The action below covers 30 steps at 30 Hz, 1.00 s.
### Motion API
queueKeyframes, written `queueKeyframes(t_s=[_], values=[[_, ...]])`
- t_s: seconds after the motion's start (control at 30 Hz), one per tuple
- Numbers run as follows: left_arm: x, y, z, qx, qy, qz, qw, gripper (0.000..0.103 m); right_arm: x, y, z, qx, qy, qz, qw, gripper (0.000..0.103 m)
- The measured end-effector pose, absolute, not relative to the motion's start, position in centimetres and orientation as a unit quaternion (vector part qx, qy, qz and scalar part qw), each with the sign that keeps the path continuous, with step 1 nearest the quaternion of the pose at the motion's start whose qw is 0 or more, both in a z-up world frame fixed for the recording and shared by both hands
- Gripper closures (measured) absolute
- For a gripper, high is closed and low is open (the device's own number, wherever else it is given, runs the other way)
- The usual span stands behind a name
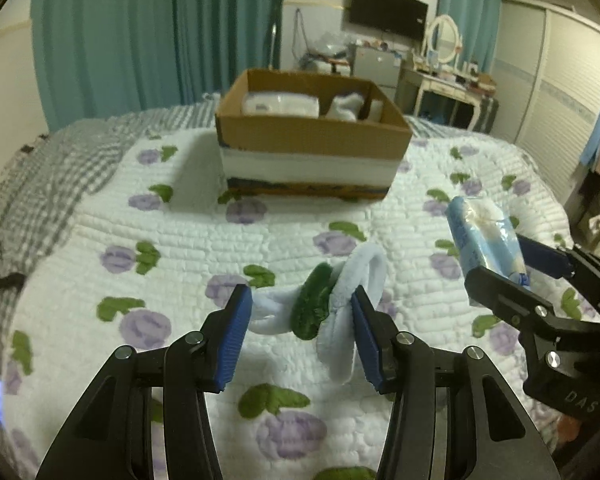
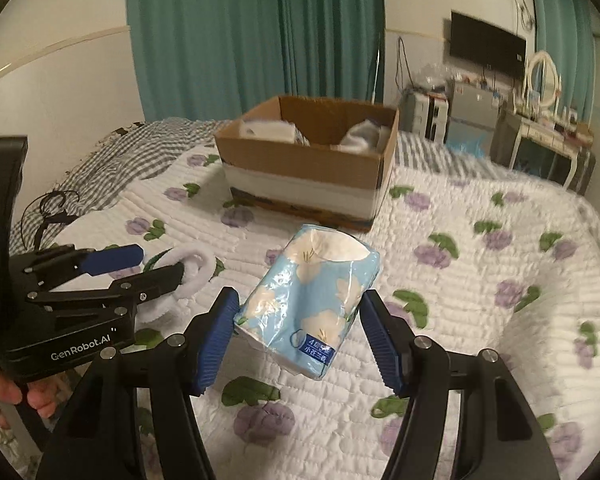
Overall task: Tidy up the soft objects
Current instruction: 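Carry the plush toy and tissue pack over the box and release both inside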
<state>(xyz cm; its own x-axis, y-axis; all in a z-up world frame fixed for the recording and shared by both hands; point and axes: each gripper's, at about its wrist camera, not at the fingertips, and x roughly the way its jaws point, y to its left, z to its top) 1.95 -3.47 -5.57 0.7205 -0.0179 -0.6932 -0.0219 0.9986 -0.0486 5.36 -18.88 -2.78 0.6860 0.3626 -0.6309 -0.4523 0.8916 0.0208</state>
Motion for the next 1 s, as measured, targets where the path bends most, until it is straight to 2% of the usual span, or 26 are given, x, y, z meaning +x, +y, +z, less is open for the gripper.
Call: queueKeyframes(t_s=[0.33,0.57,0.8,1.0], values=[[1.0,-3.5,-0.3,-0.011,0.343,0.015,0.939,0.054,2.9,-19.5,4.2,-0.101,0.261,0.218,0.935,0.04],[2.4,-3.9,3.1,0.009,0.306,0.008,0.952,0.054,5.1,-20.4,8.9,-0.081,0.239,0.223,0.942,0.04],[7.1,-3.4,5.5,0.006,0.288,0.007,0.958,0.054,9.6,-19.8,11.4,-0.079,0.222,0.236,0.943,0.04],[13.5,-1.7,5.9,-0.037,0.301,0.002,0.953,0.054,14.6,-18.3,12.2,-0.078,0.224,0.239,0.942,0.04]])
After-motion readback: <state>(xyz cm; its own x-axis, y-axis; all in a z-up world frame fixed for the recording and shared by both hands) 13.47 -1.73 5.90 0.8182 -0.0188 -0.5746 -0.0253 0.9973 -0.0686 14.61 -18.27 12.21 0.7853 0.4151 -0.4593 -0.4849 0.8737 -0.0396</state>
